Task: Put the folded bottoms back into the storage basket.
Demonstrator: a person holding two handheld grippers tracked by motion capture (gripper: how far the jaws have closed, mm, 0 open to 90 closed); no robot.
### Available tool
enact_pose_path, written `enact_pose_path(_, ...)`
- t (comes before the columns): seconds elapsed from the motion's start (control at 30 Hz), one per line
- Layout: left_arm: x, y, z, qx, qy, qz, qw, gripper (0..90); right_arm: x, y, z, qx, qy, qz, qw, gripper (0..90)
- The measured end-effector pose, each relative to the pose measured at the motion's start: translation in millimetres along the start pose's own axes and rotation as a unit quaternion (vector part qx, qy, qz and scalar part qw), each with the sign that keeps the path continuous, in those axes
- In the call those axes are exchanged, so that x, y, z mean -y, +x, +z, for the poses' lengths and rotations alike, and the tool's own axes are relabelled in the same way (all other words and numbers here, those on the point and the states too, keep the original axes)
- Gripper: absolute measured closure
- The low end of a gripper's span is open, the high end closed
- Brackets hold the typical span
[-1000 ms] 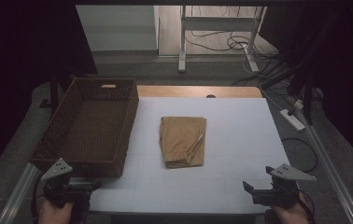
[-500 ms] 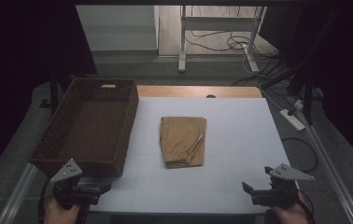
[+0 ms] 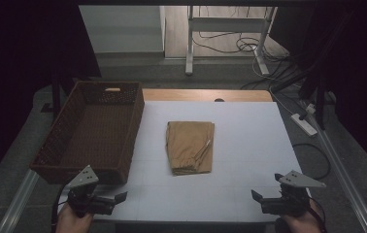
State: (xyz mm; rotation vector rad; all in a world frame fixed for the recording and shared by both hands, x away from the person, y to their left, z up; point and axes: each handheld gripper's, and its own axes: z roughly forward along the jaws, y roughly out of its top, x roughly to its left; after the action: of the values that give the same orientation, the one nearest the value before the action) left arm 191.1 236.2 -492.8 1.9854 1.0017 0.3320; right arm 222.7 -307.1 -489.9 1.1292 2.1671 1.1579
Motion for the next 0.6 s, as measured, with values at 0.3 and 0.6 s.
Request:
enact_pose_path(0.3, -6.2, -8.9, 13.0, 0.021, -0.001, 0.008, 0.9997, 0.0, 0.0, -0.1, 0.0, -0.002, 0.001, 0.000, 1.0000, 1.1)
enact_pose_path(0.6, -13.6, -20.3, 24.9, 0.040, -0.007, 0.014, 0.9991, 0.0, -0.2, 0.1, 0.5, -0.004, 0.003, -0.002, 1.0000, 1.1)
